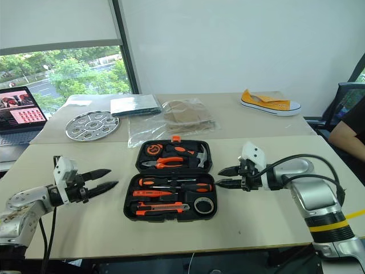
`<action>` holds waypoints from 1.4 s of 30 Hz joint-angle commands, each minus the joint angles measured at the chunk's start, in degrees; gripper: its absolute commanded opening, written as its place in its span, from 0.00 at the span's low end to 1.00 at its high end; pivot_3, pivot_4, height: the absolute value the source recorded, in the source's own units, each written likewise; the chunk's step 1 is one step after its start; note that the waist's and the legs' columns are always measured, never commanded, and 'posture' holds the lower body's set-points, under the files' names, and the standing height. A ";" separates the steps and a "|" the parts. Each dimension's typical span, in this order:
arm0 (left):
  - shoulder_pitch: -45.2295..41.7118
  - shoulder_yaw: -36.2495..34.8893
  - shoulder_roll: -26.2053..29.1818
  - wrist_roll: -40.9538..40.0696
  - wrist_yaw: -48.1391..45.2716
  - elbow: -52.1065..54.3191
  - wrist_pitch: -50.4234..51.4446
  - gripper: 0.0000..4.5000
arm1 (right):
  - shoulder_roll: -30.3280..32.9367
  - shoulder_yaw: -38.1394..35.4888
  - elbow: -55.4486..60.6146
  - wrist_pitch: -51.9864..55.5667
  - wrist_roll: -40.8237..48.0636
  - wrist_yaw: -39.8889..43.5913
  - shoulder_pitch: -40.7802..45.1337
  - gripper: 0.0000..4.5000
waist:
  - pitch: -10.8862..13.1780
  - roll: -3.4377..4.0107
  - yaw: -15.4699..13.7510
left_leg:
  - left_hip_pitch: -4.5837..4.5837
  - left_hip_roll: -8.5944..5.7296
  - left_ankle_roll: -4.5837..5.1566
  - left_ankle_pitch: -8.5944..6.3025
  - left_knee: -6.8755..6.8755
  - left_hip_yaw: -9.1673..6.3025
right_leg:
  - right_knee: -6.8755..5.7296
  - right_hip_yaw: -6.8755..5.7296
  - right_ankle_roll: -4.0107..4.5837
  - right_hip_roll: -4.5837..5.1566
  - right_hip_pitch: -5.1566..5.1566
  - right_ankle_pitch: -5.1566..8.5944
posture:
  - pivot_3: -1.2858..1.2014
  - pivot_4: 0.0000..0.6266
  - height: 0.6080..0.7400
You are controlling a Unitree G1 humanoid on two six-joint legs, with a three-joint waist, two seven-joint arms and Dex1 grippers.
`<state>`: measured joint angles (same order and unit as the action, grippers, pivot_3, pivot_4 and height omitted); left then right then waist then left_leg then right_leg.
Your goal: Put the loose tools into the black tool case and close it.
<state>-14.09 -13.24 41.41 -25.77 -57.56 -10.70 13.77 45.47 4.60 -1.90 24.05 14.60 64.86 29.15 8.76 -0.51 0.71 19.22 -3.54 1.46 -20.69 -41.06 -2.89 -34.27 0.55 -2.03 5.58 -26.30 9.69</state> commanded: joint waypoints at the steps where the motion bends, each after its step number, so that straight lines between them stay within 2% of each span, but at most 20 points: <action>1: -3.84 2.35 -2.49 4.27 5.32 -2.93 -0.87 0.33 | -3.72 1.87 -5.65 -8.58 -7.56 -8.76 1.86 0.09 | 0.00 0.00 0.10 | 0.00 -0.01 -0.01 0.01 -0.02 0.01 | -0.16 0.01 0.00 0.00 -0.02 0.00 | 0.52 0.24 1.00; 2: -4.69 3.57 -3.43 5.15 6.02 -3.62 -0.23 0.25 | -4.78 2.87 -7.49 -9.80 -8.97 -9.70 2.36 0.02 | 0.00 0.00 0.16 | 0.03 -0.02 -0.02 0.01 -0.06 0.02 | -0.39 0.01 0.01 0.01 -0.06 -0.01 | 0.52 0.24 1.00; 5: -7.12 7.13 -6.07 7.23 6.56 -3.91 0.64 0.02 | -8.51 4.59 -12.39 -13.99 -11.26 -11.53 4.31 0.00 | 0.00 0.00 0.29 | 0.04 -0.08 -0.02 0.01 -0.19 0.05 | -0.59 0.05 0.01 0.06 -0.10 -0.01 | 0.52 0.24 1.00; 11: -8.74 11.86 -7.44 8.77 5.60 -1.76 4.79 0.02 | -12.87 6.50 -14.45 -15.08 -11.51 -9.81 6.43 0.00 | 0.00 0.00 0.49 | 0.05 -0.07 -0.02 0.01 -0.25 0.02 | -0.64 0.07 0.00 0.04 -0.10 -0.01 | 0.52 0.24 1.00; 19: -5.72 12.99 -6.04 8.06 2.09 2.73 5.51 0.02 | -11.95 6.66 -5.78 -10.58 -9.55 -6.13 2.62 0.00 | 0.00 0.00 0.55 | 0.06 -0.07 -0.02 0.01 -0.15 -0.03 | -0.63 0.05 0.00 0.04 -0.18 0.00 | 0.52 0.24 1.00; 25: 1.42 11.03 -3.60 6.67 1.76 9.71 7.82 0.02 | -10.26 6.08 3.50 -3.94 -8.21 -5.84 -2.76 0.00 | -0.01 0.01 0.62 | 0.07 -0.07 -0.01 0.01 0.05 -0.01 | -0.61 0.04 0.01 0.04 -0.34 0.00 | 0.52 0.24 1.00; 29: 4.54 8.88 -3.15 7.13 4.22 12.58 7.24 0.02 | -8.72 4.16 4.85 -4.07 -9.03 -7.14 -5.41 0.00 | 0.00 0.01 0.42 | 0.06 -0.09 -0.01 0.00 0.06 -0.01 | -0.58 0.07 0.01 0.05 -0.33 0.00 | 0.52 0.24 1.00; 32: 4.69 3.13 -3.05 4.90 7.48 11.41 8.86 0.02 | -6.16 0.26 6.17 -3.12 -6.11 -6.03 -7.21 0.00 | 0.01 -0.01 0.10 | 0.05 -0.10 0.00 0.00 -0.03 0.00 | -0.60 0.08 0.01 0.05 -0.27 0.00 | 0.52 0.24 1.00; 33: 5.25 2.31 -1.70 4.35 7.03 11.45 10.49 0.02 | -4.78 -1.02 7.88 0.68 -3.78 -4.90 -7.97 0.00 | 0.01 -0.01 0.06 | 0.06 -0.10 0.00 0.00 -0.06 -0.01 | -0.61 0.08 0.02 0.05 -0.27 0.00 | 0.52 0.24 1.00; 34: 5.83 2.02 -0.26 3.89 6.20 11.67 12.51 0.12 | -3.77 -1.94 9.04 2.73 -2.38 -4.22 -8.50 0.13 | 0.01 0.00 0.04 | 0.04 -0.09 0.00 0.00 -0.11 -0.02 | -0.62 0.07 0.02 0.04 -0.25 0.00 | 0.52 0.24 1.00; 35: 6.11 1.49 1.23 3.37 5.49 11.52 14.53 0.17 | -2.84 -2.99 9.98 4.60 -1.10 -4.01 -8.81 0.17 | 0.01 0.00 0.07 | 0.05 -0.09 0.00 0.00 -0.18 -0.02 | -0.62 0.08 0.02 0.05 -0.25 0.00 | 0.52 0.24 1.00; 38: 4.39 -0.32 4.24 0.70 4.92 10.97 21.38 0.42 | -3.48 -7.22 12.46 13.65 4.32 -7.19 -7.45 0.40 | 0.02 -0.01 0.09 | -0.02 -0.08 0.02 -0.01 -0.22 -0.02 | -0.62 0.08 0.02 0.03 -0.14 0.00 | 0.52 0.24 1.00; 41: -1.91 -0.62 6.03 -3.57 5.17 10.67 31.81 0.67 | -4.42 -9.14 13.96 37.12 7.14 -14.98 -0.95 0.66 | 0.07 -0.04 0.11 | -0.01 -0.06 0.04 -0.02 -0.39 -0.03 | -0.64 0.12 0.04 0.02 -0.10 -0.01 | 0.52 0.24 1.00; 42: -4.50 -0.28 6.12 -4.66 5.66 10.27 35.39 0.70 | -4.82 -8.97 13.63 41.73 7.75 -16.42 1.39 0.69 | 0.06 -0.04 0.09 | 0.02 -0.06 0.04 -0.02 -0.44 -0.04 | -0.64 0.11 0.07 0.02 -0.11 -0.03 | 0.52 0.24 1.00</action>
<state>-14.17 -12.52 46.28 -27.19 -52.35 -0.96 42.13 41.06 -2.41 9.78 53.40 19.90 52.44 26.04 8.82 -0.55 0.79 19.21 -3.61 1.49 -20.71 -41.52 -2.93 -34.92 0.66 -1.94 5.61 -26.38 9.65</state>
